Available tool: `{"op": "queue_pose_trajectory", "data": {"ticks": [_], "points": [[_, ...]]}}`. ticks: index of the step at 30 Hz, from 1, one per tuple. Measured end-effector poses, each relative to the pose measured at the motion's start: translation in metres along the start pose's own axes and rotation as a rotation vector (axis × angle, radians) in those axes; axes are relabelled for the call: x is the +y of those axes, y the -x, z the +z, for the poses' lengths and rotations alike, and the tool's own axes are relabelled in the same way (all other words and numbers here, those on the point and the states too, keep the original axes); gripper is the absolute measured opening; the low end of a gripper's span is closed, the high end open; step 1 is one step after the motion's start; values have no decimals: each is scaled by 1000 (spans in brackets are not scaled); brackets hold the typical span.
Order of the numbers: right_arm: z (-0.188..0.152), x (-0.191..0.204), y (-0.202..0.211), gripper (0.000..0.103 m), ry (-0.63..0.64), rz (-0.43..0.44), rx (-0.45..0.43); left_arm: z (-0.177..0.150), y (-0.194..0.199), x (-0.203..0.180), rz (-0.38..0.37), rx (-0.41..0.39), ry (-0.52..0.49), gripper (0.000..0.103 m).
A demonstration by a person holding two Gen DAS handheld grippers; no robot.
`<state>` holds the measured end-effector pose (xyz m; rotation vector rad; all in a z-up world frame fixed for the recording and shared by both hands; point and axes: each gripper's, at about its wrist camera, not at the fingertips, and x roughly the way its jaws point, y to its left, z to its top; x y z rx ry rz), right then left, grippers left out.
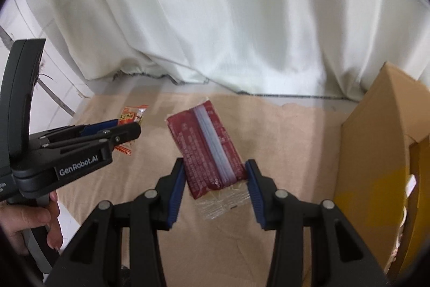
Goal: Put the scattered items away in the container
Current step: 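Lift the orange packet and red biscuit pack and carry them over the box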
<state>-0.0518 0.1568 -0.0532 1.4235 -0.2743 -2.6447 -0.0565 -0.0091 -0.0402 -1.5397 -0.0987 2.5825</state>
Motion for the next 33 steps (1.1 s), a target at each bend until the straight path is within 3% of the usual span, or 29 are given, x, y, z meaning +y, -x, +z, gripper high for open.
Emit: {"op": "queue_pose_trajectory", "data": {"ticks": [13,33], "points": [[8,8,44,49,16,-17,-133,1,52,-4,31,-104,8,34],[5,0,42,43,16,-19,-108,-2,46,-12,5,-73,-16,34]]}}
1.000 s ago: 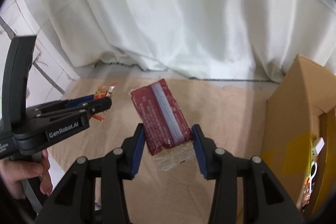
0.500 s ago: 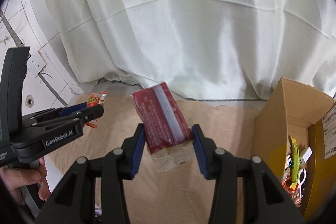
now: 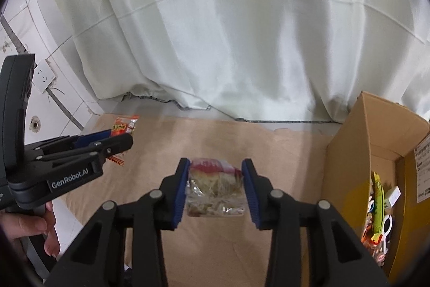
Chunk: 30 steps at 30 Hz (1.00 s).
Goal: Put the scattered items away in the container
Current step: 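Lift the orange packet and red biscuit pack and carry them over the box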
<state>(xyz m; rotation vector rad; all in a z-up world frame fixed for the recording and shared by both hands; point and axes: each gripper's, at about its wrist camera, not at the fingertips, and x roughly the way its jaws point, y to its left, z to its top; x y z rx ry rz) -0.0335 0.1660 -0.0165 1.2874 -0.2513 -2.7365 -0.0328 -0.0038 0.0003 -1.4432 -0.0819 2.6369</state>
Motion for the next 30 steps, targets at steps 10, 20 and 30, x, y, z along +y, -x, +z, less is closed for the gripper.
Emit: {"op": "queue_pose_trajectory", "data": {"ticks": [10,20,30], "points": [[4,-3,1,43,4,-11,3,5,-2,-4,-6,5,-8,34],[24,-21,36,43,-9,-55,-82,37,12,-42,-52,-59,-68,34],[23,-76,91,43,-97,-160,-170,58,17,-113,-138,-93,-168,34]]}}
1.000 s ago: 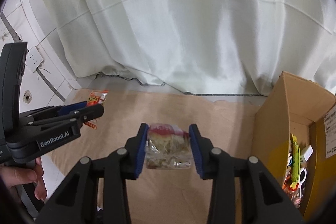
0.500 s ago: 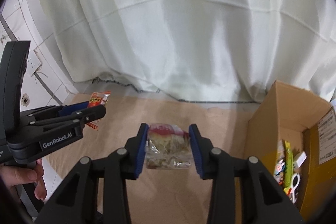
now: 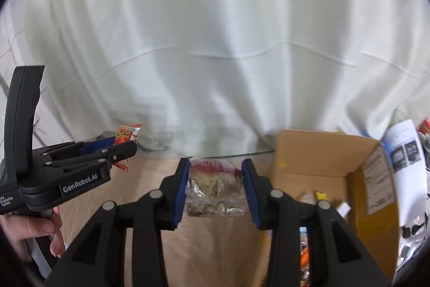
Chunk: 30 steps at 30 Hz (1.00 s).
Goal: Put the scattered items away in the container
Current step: 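Lift the orange packet and red biscuit pack and carry them over the box, then open both tools to drop the two packets into the box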
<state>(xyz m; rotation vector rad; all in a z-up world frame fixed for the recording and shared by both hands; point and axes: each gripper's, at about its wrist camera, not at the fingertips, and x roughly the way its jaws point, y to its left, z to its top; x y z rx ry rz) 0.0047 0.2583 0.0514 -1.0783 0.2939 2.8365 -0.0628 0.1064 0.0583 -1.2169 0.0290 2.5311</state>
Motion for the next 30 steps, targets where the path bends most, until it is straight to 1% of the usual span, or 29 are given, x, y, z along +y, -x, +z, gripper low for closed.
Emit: {"op": "queue_pose_trajectory", "data": {"ticks": [8,14,18,22,27,30], "points": [[-11,-64,32,43,-100,-121,-26,18,-11,-76,-92,-3,-107,34],[-26,-105,53,44,-178,-196,-34,17,-25,-127,-150,21,-178,34],[-38,-123,58,44,-218,-235,-27,12,-37,-159,-186,47,-217,34],[-53,-140,64,43,-251,-260,-11,7,-47,-181,-210,65,-248,34],[-67,-153,70,44,-271,-277,8,1,-57,-206,-237,93,-278,34],[-71,-157,69,44,-280,-274,21,-6,-61,-221,-239,101,-322,34]]}}
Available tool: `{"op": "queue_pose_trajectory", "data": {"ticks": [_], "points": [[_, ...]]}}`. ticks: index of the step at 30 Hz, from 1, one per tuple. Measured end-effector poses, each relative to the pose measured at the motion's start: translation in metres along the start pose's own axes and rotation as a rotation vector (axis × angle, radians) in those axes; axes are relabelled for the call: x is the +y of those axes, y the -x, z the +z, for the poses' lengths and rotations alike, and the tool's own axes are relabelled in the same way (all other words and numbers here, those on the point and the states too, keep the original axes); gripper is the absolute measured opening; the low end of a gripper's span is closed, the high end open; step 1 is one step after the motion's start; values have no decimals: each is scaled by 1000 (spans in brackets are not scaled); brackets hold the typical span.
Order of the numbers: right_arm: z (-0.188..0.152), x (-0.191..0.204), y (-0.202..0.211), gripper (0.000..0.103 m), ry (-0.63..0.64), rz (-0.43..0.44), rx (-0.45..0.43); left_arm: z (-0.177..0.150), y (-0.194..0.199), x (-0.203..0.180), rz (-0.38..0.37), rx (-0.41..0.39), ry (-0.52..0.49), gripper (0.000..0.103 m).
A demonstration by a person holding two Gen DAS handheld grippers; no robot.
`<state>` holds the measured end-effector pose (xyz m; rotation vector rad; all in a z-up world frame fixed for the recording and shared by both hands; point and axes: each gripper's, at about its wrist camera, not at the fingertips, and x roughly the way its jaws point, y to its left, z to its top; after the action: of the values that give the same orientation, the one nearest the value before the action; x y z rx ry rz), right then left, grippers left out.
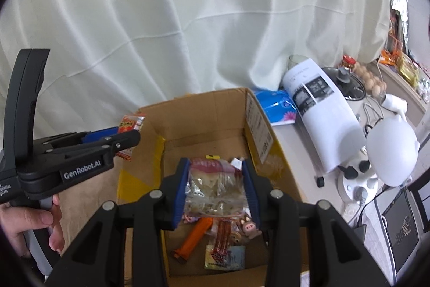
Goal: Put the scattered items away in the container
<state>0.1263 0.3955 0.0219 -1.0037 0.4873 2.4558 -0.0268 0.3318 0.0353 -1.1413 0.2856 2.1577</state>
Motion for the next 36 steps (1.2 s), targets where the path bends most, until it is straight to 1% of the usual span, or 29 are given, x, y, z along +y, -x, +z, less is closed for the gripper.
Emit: {"op": "queue_pose_trajectory", "data": {"ticks": [2,6,9,10,11,12,13,14,16,17,21,25,27,31,33,36], "points": [[-4,-2,-2,44,-4,-3,8,-1,-6,-7,5,10,-16,34],[-12,-1,-7,45,18,-24,31,-4,-16,-8,-29,36,-2,35],[-17,-1,-12,47,23,-21,57,-6,-25,-10,-47,79,-6,37],[-17,-1,-12,49,24,-21,60,-6,-26,-10,-54,76,-5,45],[-17,-2,-14,53,24,-19,67,-6,-26,-10,-65,68,1,55],[-17,-2,-15,68,23,-23,74,-6,-26,-9,-71,64,5,84],[-17,-2,-16,81,20,-34,75,-5,-25,-8,-73,57,10,103],[-17,-3,-17,85,19,-41,72,-5,-24,-8,-75,45,8,103],[-17,-2,-19,100,27,-43,77,-4,-24,-6,-61,42,4,103],[-17,-1,-21,103,35,-47,80,-4,-25,-5,-57,49,3,103],[-19,1,-23,103,52,-76,80,-4,-24,1,-51,54,15,103],[-18,-2,-24,103,21,-76,87,-5,-21,8,-49,60,35,103],[-18,-2,-25,103,6,-71,97,-6,-19,10,-19,60,29,103],[-15,2,-22,103,5,-45,91,-9,-5,25,10,12,81,103],[-13,6,-18,103,8,-49,73,-9,3,33,33,-6,99,103],[-9,18,-13,103,22,-25,58,-11,18,47,59,-28,118,103]]}}
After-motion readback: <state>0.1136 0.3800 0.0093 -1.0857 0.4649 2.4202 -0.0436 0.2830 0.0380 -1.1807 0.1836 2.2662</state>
